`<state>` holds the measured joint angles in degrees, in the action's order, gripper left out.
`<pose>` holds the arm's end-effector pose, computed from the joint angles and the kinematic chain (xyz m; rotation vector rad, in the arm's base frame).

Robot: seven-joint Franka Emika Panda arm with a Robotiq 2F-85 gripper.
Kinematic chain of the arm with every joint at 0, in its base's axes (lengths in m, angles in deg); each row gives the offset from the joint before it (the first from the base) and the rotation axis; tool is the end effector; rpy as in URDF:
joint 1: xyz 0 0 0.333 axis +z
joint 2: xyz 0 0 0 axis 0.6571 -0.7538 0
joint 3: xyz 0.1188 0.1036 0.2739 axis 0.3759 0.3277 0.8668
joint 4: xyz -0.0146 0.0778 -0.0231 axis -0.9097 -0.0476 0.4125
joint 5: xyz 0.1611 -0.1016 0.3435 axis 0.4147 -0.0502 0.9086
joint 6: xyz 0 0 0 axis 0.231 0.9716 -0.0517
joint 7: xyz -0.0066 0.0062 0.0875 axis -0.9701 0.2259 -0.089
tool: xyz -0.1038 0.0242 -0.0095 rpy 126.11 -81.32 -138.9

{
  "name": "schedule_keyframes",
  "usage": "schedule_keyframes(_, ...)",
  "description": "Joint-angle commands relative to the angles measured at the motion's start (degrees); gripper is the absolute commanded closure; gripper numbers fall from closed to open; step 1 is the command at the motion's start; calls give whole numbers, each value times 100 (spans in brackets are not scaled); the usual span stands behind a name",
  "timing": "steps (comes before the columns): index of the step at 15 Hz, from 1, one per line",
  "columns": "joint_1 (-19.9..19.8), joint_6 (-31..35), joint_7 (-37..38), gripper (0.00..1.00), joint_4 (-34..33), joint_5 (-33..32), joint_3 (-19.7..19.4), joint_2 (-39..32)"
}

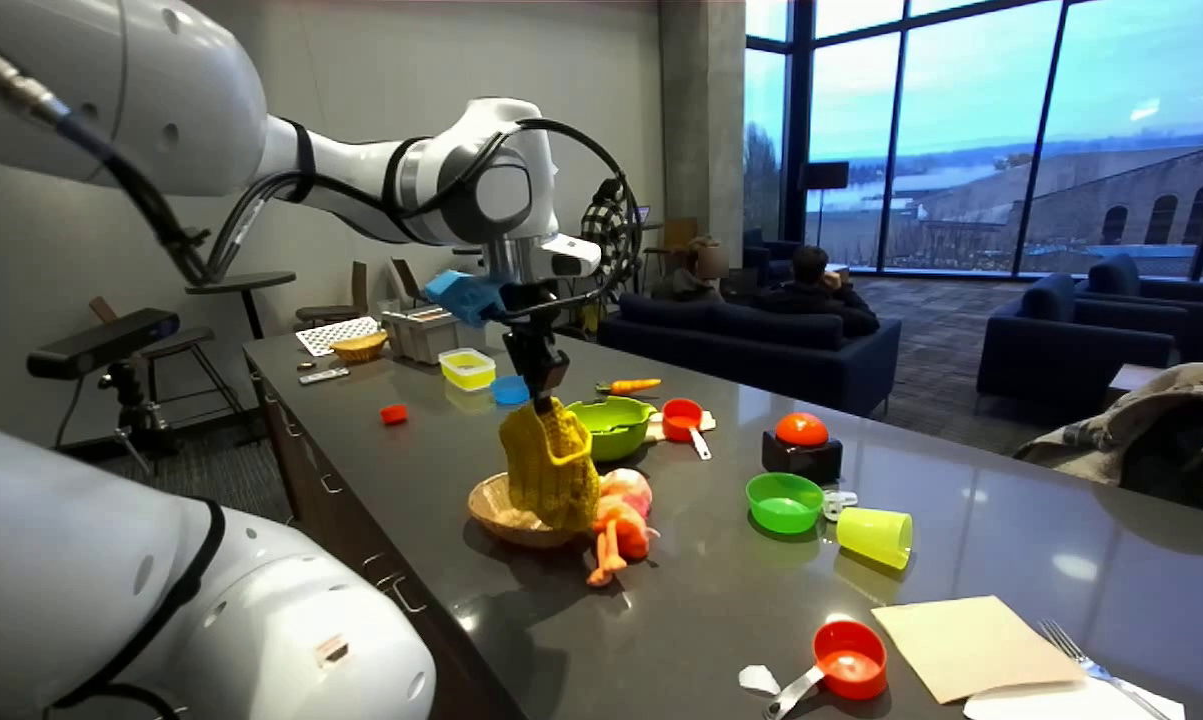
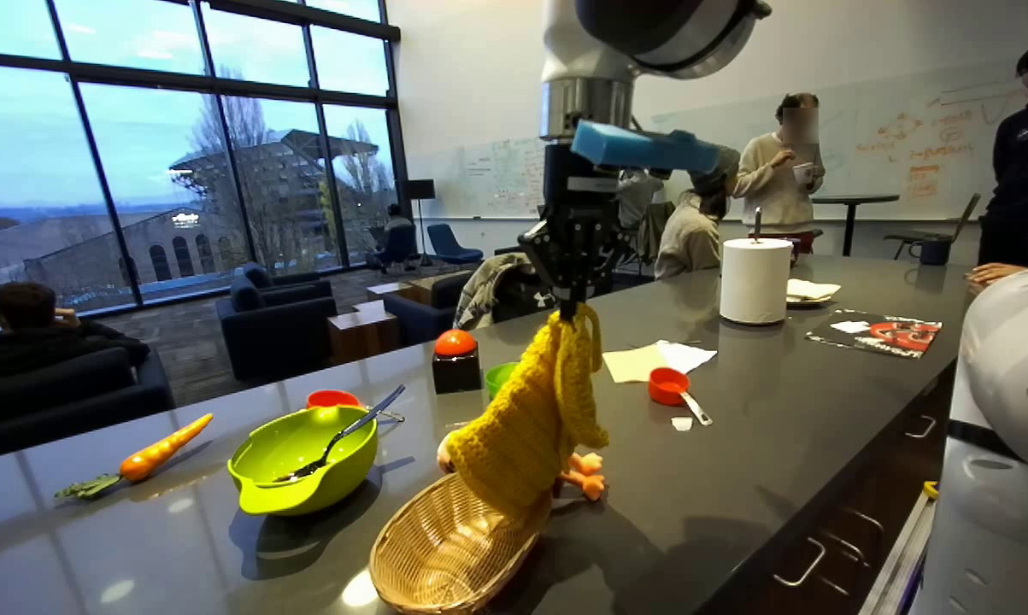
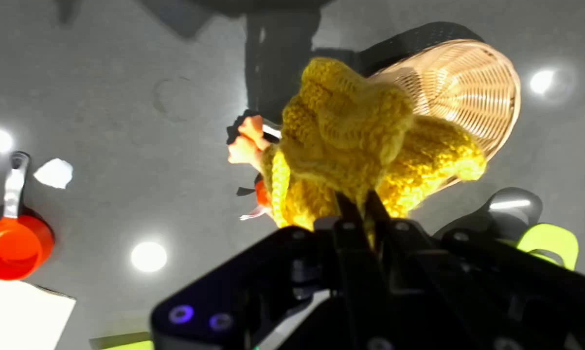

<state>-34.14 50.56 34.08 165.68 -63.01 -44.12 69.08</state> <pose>0.3345 0.1339 0.5119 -3.0398 0.2926 -0.1240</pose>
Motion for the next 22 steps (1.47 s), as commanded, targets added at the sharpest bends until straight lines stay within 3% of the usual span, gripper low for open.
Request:
schedule_keyframes(1,-329,-38,213,98,652,-13,-101,965)
schedule_keyframes(10,-657,-289,355,98,1212,46,-30,1942)
schedule_keyframes(13,-587,-106,332,98,1288,219,99,1689)
schedule_keyframes(17,-554,128,424,98,1907,578,146,1682)
schedule_keyframes(18,-638,16,520,98,1598,608,159,1352)
schedule_keyframes(22,-678,-50,807,98,1678,733,139,1162)
